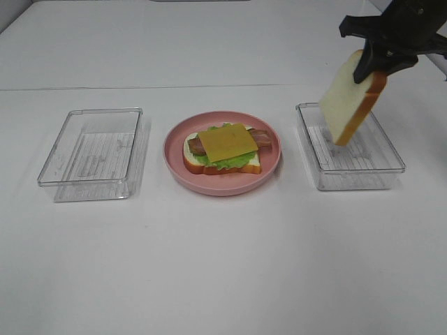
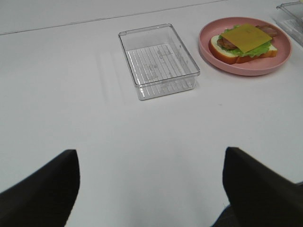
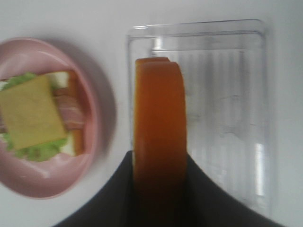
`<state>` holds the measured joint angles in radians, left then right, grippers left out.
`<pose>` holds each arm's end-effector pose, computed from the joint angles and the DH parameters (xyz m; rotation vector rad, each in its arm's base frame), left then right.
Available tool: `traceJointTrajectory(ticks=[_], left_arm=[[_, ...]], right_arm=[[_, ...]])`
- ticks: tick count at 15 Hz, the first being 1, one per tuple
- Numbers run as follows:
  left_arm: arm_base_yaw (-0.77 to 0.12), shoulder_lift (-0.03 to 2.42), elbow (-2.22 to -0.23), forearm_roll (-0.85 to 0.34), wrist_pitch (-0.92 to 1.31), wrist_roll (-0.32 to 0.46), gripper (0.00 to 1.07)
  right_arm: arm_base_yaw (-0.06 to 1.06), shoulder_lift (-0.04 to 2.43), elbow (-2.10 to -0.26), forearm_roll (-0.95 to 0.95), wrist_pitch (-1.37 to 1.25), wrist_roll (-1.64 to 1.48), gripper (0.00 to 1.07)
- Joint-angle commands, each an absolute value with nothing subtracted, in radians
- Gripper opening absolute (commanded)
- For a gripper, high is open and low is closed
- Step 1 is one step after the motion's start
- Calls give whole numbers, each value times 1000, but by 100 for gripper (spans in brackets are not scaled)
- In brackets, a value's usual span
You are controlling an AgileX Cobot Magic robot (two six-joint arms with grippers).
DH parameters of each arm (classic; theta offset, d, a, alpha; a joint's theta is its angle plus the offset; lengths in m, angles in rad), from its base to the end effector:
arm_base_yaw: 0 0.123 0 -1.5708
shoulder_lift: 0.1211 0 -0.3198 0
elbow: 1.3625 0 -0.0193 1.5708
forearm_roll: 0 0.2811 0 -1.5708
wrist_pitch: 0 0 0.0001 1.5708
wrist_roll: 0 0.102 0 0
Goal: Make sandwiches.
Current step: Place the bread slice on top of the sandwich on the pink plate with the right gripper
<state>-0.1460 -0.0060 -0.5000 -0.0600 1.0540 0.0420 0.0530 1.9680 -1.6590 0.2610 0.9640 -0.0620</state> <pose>-0.0049 -0.0047 0.2876 0.1935 2.0236 -0.1371 0.4739 0.0468 0.2660 -0.0102 2.7387 0.3323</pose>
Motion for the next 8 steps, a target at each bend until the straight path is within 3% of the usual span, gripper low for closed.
traceJointTrajectory(ticks=[1, 2, 8], left_arm=[[-150, -26, -498, -63, 1045, 43, 79], [-150, -26, -498, -63, 1045, 43, 79], [-150, -26, -498, -63, 1045, 43, 79]], right_arm=[[50, 1960, -1656, 485, 970, -167, 0], [50, 1960, -1650, 643, 973, -210, 0], [50, 1977, -1505, 986, 943, -398, 0]])
